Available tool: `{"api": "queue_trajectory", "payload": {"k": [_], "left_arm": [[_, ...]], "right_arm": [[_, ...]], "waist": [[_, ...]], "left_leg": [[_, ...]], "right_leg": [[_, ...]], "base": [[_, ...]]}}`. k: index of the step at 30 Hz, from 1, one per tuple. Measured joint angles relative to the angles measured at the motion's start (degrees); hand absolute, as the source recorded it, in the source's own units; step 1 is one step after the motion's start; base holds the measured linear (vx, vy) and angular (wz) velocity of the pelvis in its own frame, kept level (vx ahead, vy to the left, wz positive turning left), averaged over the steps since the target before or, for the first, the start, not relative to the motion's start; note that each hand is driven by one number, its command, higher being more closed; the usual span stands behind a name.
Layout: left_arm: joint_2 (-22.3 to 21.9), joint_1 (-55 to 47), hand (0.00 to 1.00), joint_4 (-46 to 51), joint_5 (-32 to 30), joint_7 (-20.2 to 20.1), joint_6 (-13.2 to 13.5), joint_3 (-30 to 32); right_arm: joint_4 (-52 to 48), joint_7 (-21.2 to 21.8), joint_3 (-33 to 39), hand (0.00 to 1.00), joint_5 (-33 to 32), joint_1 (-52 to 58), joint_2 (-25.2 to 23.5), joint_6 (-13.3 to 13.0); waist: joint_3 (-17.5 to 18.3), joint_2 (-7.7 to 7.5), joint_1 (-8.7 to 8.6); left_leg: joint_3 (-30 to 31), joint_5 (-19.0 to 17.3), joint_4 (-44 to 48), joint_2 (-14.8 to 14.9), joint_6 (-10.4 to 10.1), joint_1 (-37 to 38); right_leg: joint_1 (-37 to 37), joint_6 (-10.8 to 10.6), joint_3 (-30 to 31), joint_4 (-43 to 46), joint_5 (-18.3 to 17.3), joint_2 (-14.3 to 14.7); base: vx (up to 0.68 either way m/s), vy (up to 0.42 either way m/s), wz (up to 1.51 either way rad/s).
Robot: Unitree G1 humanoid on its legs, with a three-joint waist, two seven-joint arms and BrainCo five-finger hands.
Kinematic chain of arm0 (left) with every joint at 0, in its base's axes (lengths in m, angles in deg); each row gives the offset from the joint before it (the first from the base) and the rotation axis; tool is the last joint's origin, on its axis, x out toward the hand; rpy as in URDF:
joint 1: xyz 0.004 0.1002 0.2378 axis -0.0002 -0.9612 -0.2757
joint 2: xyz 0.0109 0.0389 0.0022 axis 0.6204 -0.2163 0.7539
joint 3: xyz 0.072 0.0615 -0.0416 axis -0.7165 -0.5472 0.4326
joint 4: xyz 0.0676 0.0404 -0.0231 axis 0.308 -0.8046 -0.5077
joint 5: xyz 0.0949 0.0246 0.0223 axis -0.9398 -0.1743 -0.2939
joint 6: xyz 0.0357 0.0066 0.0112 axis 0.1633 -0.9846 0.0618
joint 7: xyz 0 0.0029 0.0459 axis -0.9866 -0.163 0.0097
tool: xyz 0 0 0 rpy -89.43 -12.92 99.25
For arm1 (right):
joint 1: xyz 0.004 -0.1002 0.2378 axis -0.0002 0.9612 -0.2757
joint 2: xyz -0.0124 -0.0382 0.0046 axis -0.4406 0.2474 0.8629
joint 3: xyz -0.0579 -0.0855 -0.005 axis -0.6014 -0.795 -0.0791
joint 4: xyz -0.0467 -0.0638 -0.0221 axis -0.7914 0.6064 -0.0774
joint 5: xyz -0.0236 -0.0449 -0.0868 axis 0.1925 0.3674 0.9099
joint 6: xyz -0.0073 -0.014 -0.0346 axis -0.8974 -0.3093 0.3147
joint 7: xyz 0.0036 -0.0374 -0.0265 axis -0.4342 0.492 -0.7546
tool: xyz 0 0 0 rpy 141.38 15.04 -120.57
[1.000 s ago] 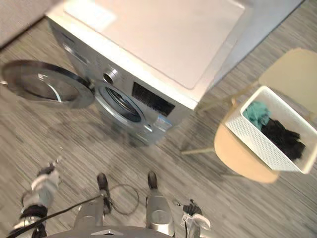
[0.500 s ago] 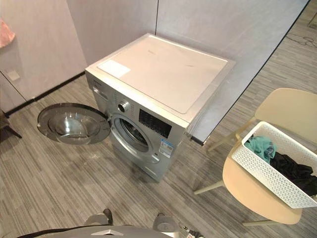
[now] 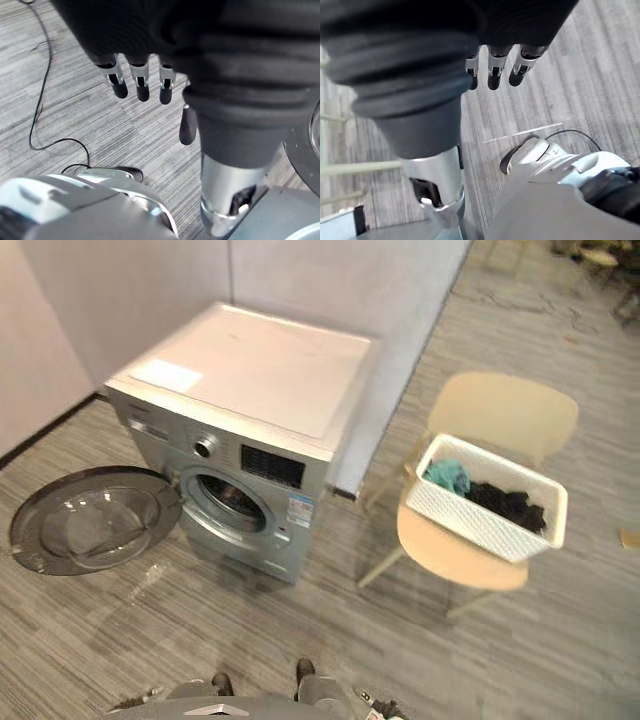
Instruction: Pick up the laundry basket with both hands and put the clothes into the washing machine.
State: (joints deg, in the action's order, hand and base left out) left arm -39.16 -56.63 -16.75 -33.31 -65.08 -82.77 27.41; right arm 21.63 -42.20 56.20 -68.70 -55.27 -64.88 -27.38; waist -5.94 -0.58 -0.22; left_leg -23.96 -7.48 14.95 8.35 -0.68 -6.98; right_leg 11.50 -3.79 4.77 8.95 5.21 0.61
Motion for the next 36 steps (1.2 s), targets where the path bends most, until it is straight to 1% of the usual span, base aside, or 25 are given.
{"api": "queue_trajectory", "payload": {"k": [1,2,4,7,8,9,10,11,13,15,18,19,20,22,23,24,25,26,27,29,31,32,33,34,36], "left_arm": [[-0.6,0.5,0.0,-0.1,0.1,0.2,0.4,0.3],[-0.7,1.4,0.0,0.0,0.7,0.7,0.8,0.5],[-1.3,2.1,0.0,-0.1,1.8,1.2,1.1,0.5],[-2.0,2.2,0.0,-0.3,1.9,1.1,1.3,0.6],[-1.5,2.3,0.0,-0.4,1.7,1.1,1.3,0.6],[-0.4,2.6,0.0,-0.8,1.3,1.0,1.4,0.5],[0.2,3.1,0.0,-1.6,0.8,1.0,1.3,0.5],[-1.0,3.9,0.0,-3.2,0.6,0.9,1.2,0.4],[-2.8,3.8,0.0,-3.9,0.3,1.0,0.9,0.4],[-3.1,3.8,0.0,-4.2,-0.3,1.0,0.9,-0.1],[-1.2,3.5,0.0,-3.8,-0.4,1.3,1.0,0.0],[-0.3,2.9,0.0,-2.3,-0.4,1.4,1.3,0.1],[0.6,2.6,0.0,-0.5,-0.3,1.9,1.7,0.8],[1.0,2.3,0.0,1.6,0.2,2.4,2.3,1.7],[0.5,2.3,0.0,2.2,1.6,2.3,2.5,1.4],[-0.2,2.4,0.0,2.1,2.1,2.2,2.5,1.1],[-1.6,2.3,0.0,1.9,2.5,2.1,2.4,0.7],[-3.1,1.8,0.0,1.9,3.7,2.0,2.1,0.5],[-2.9,1.8,0.0,1.9,3.8,1.9,2.0,0.5],[-3.8,1.8,0.0,1.9,3.9,1.7,1.7,1.4],[-3.4,2.1,0.0,3.1,4.8,1.1,2.0,4.1],[-3.1,2.1,0.0,3.1,4.0,1.2,1.8,5.1],[-3.7,1.4,0.0,2.3,3.8,1.2,1.5,5.2],[-3.7,1.4,0.0,1.7,3.5,1.2,1.6,5.9],[-3.2,0.4,0.0,0.9,2.9,1.4,0.9,6.6]], "right_arm": [[-0.4,-0.1,0.4,0.0,0.1,-0.4,0.5,-0.2],[0.0,-0.2,0.1,0.0,0.1,-0.8,0.6,0.0],[0.2,-0.2,-0.4,0.0,0.1,-0.7,0.6,0.0],[0.2,-0.2,-0.6,0.0,0.1,-0.3,1.0,0.0],[0.8,-0.3,0.1,0.0,0.0,-0.3,0.6,0.0],[2.5,-0.4,1.4,0.0,0.0,-0.2,0.3,-0.1],[3.2,-0.4,1.7,0.0,0.0,-0.2,0.3,0.1],[4.5,-0.5,1.7,0.0,0.0,-0.8,1.6,0.1],[4.8,-1.2,2.7,0.0,0.0,-1.4,2.7,0.1],[5.3,-1.4,3.4,0.0,0.0,-1.6,2.8,0.2],[5.4,-1.6,3.4,0.0,-0.1,-2.1,2.0,0.0],[5.6,-2.0,3.4,0.0,-0.1,-2.1,1.5,-0.1],[5.5,-2.3,3.4,0.0,-0.4,-2.2,1.3,-0.2],[4.8,-2.5,2.6,0.0,-0.9,-2.2,1.3,-0.2],[4.4,-2.5,1.4,0.0,-1.1,-2.2,2.1,-0.3],[4.1,-2.5,1.0,0.0,-1.1,-2.5,2.8,-0.3],[3.7,-2.5,0.5,0.0,-1.1,-2.9,3.6,-0.4],[3.4,-2.3,0.5,0.0,-1.1,-3.3,3.6,-0.7],[3.3,-2.4,0.5,0.0,-1.0,-3.2,3.4,-0.7],[2.0,-2.2,1.1,0.0,-0.5,-2.8,2.8,-0.5],[2.0,-2.2,0.6,0.0,0.0,-4.2,2.3,-0.2],[2.3,-2.3,0.2,0.0,0.1,-4.7,1.8,-0.1],[2.6,-2.2,0.1,0.0,0.1,-5.0,2.8,-0.3],[2.8,-2.2,-0.1,0.0,0.1,-5.5,2.5,-0.3],[2.5,-1.9,-0.8,0.0,1.5,-6.0,1.4,-0.2]], "waist": [[-0.6,1.07,0.33],[-1.4,0.45,0.21],[-1.3,0.29,0.09],[-1.4,0.19,0.41],[-1.1,-0.83,0.75],[-0.5,-2.93,0.44],[-0.8,-2.83,0.15],[-0.7,-1.06,0.71],[-0.4,1.87,0.4],[-0.3,2.42,0.36],[-0.5,1.47,0.07],[-0.8,0.47,0.1],[-1.6,0.77,0.63],[-2.1,0.56,0.94],[-2.6,0.74,1.54],[-2.6,1.31,1.69],[-2.6,2.05,1.74],[-3.0,3.4,2.07],[-2.9,3.38,2.35],[-2.8,3.81,2.2],[-4.6,2.09,2.92],[-4.0,1.28,3.52],[-3.8,2.41,3.56],[-3.8,1.84,3.98],[-2.9,1.38,4.37]], "left_leg": [[-3.9,2.6,-0.4,2.7,0.6,0.6],[-7.3,3.7,-1.9,3.4,-0.1,2.7],[-11.5,4.3,-2.1,5.5,-0.7,4.8],[-15.6,5.0,-2.3,10.1,-3.5,7.5],[-17.0,6.0,-2.8,10.6,-5.0,8.8],[-16.9,7.1,-3.4,10.2,-6.9,9.8],[-16.1,7.4,-4.5,9.9,-7.9,10.2],[-12.1,7.3,-7.9,9.2,-8.7,10.6],[-9.9,10.5,-11.4,9.6,-8.1,12.2],[-9.4,12.9,-13.0,10.8,-8.1,13.4],[-8.9,13.8,-9.4,14.6,-8.8,12.9],[-8.9,13.2,-3.6,17.3,-8.0,10.6],[-7.8,12.3,4.4,20.6,-4.8,7.9],[-0.4,12.8,16.0,22.7,-1.3,2.9],[3.9,7.4,23.9,20.1,-3.8,0.0],[5.0,4.5,26.5,17.9,-4.5,-1.2],[5.5,1.3,28.0,14.6,-4.7,-2.8],[3.6,-2.7,25.7,11.1,-3.0,-3.7],[3.1,-3.5,24.3,10.6,-2.8,-2.9],[3.2,-5.5,17.8,7.4,-5.2,0.9],[4.1,-5.2,25.3,7.1,-5.5,-3.7],[4.3,-7.0,15.5,4.1,-4.9,-3.9],[5.0,-1.5,7.0,2.9,-2.9,-3.5],[4.0,-2.1,6.9,2.0,-2.9,-2.3],[3.2,-4.7,8.1,0.5,-1.8,-2.0]], "right_leg": [[0.6,0.8,-5.7,0.4,0.8,0.5],[2.1,3.7,-15.6,9.6,-5.4,-2.5],[2.1,3.9,-21.8,18.2,-10.5,-6.9],[0.7,2.4,-21.4,21.8,-12.6,-12.4],[-0.5,2.8,-21.5,19.1,-11.4,-17.1],[-2.8,-2.3,-20.9,14.5,-10.6,-19.7],[-3.9,-2.3,-22.3,13.4,-12.6,-18.9],[-4.2,-2.3,-22.7,11.4,-13.1,-16.6],[-4.8,-2.3,-23.0,9.2,-13.3,-12.9],[-5.4,-1.6,-23.0,9.0,-14.0,-10.8],[-5.8,-0.3,-23.1,10.1,-16.4,-7.7],[-6.1,0.2,-22.8,9.6,-17.0,-6.5],[-7.2,0.7,-22.4,9.0,-16.9,-5.0],[-9.4,2.4,-21.2,8.7,-17.3,-4.3],[-9.9,2.2,-19.6,8.5,-17.8,-4.7],[-9.8,2.2,-18.8,8.5,-17.8,-5.1],[-9.6,2.3,-17.4,8.3,-17.7,-5.4],[-9.5,2.1,-16.3,7.8,-17.3,-5.6],[-9.5,1.9,-16.0,7.8,-17.3,-5.9],[-9.8,0.9,-14.5,6.3,-16.9,-6.3],[-13.3,0.0,-14.8,1.0,-14.8,-7.6],[-14.2,-0.2,-14.8,-0.9,-14.1,-9.3],[-14.3,-1.2,-14.5,-1.9,-13.9,-9.1],[-14.7,-2.3,-13.4,-2.3,-13.9,-9.9],[-16.0,-2.2,-12.6,-3.2,-13.5,-11.3]], "base": [[-0.1,-0.087,-1.44],[-0.09,-0.086,-1.4],[-0.02,-0.134,-1.26],[0.0,-0.305,-1.15],[0.0,-0.518,-0.84],[0.0,-0.464,-0.52],[-0.04,-0.433,-0.51],[-0.06,-0.332,-0.52],[-0.01,-0.273,-0.47],[0.04,-0.21,-0.15],[-0.01,-0.212,-0.04],[-0.02,-0.196,-0.18],[0.0,-0.197,-0.22],[0.01,-0.108,-0.29],[0.01,0.004,-0.46],[0.03,0.118,-0.57],[0.06,0.167,-0.65],[0.09,0.189,-0.54],[0.15,0.182,-0.26],[0.2,0.149,0.14],[0.18,0.129,0.12],[0.19,0.191,-0.07],[0.17,0.218,-0.23],[0.27,0.247,-0.34],[0.32,0.231,-0.15]]}}
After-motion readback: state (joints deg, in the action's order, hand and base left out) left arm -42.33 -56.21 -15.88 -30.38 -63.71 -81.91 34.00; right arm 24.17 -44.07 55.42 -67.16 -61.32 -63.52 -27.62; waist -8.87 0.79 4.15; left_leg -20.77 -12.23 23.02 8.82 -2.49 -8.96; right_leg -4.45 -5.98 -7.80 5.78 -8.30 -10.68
